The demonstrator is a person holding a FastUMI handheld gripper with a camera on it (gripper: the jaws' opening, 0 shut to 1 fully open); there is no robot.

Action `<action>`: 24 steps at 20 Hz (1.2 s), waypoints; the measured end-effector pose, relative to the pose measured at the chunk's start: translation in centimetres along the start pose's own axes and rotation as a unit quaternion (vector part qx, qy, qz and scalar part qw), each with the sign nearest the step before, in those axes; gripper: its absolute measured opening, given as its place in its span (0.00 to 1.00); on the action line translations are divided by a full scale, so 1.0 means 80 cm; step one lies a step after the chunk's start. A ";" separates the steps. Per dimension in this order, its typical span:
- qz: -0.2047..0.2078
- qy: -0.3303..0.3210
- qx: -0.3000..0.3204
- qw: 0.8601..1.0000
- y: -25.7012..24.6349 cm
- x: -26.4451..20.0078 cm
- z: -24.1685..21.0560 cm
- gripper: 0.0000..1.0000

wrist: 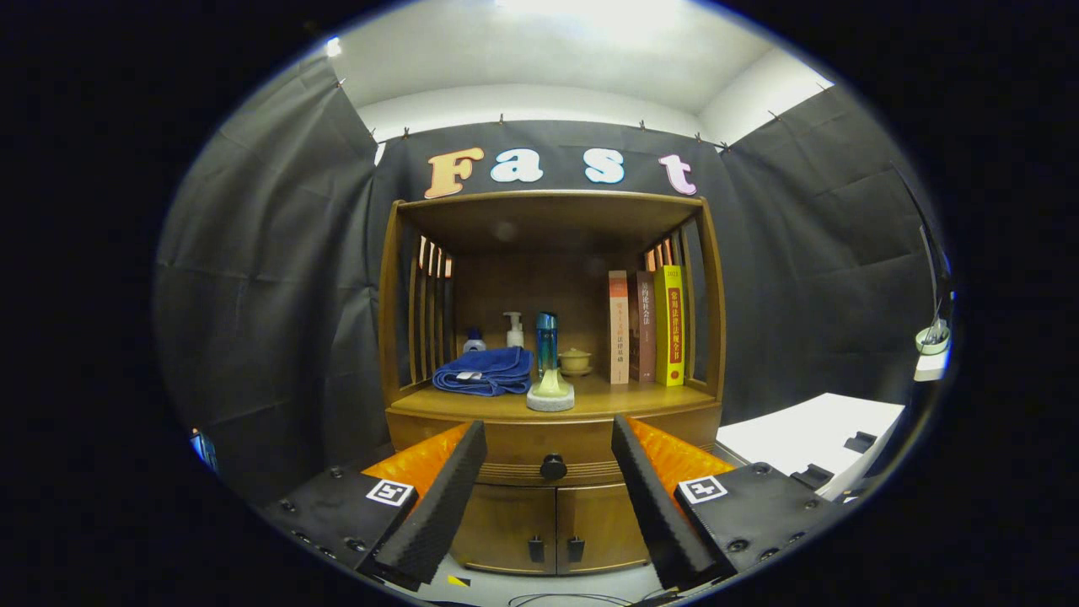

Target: Pull open the drawer, take out the items inside it, and place them on the countertop above the cabinet.

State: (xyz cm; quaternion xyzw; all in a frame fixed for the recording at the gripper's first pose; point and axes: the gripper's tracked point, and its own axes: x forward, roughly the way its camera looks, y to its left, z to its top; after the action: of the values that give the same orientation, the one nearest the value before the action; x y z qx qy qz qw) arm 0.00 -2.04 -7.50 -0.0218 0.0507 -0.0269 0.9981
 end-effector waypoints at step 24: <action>-0.007 0.004 0.001 1.000 -0.007 -0.001 -0.008 0.98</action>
State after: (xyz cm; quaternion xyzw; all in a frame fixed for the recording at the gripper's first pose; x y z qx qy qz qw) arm -0.17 -2.58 -8.07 -0.0213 0.0542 -0.0336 0.9977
